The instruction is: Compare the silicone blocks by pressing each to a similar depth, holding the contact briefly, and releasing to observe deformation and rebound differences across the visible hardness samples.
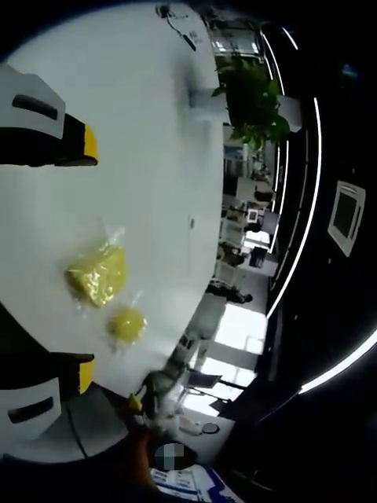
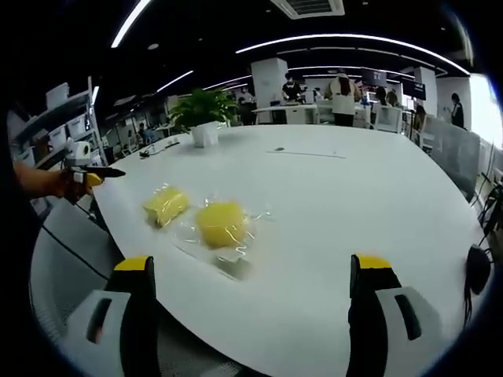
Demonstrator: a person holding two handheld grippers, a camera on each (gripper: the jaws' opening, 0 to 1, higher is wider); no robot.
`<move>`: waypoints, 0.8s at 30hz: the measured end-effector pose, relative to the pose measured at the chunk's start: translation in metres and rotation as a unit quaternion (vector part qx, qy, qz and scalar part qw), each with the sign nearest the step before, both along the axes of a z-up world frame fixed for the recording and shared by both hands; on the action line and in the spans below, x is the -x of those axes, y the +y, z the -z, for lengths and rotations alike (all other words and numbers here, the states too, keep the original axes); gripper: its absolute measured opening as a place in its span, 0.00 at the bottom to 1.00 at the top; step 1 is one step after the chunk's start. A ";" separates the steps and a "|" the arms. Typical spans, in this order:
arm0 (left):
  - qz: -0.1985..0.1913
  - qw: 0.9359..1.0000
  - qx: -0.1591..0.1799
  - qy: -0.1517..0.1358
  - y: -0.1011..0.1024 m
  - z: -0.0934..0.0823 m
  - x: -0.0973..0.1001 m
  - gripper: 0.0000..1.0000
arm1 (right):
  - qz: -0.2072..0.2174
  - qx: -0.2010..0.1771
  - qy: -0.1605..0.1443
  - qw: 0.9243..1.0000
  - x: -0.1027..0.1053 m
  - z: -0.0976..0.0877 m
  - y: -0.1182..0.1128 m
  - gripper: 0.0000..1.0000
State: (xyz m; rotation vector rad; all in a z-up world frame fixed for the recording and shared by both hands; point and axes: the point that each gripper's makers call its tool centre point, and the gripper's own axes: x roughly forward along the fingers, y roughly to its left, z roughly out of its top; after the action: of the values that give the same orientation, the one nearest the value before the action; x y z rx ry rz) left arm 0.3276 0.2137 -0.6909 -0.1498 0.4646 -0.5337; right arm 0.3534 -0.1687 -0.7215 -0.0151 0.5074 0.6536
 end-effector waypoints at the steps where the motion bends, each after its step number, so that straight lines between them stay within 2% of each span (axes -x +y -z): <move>1: 0.001 1.000 0.000 -0.001 -0.001 -0.001 0.000 1.00 | 0.001 -0.001 -0.001 1.000 0.000 -0.001 0.000 0.97; 24: 0.014 1.000 0.011 0.017 -0.008 0.002 -0.005 1.00 | 0.001 -0.005 0.003 1.000 0.001 0.001 0.002 0.97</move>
State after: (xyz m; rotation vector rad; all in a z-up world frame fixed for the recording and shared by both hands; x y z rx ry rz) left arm 0.3329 0.2055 -0.6933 -0.1730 0.4947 -0.5652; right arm 0.3525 -0.1664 -0.7227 -0.0030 0.5101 0.6540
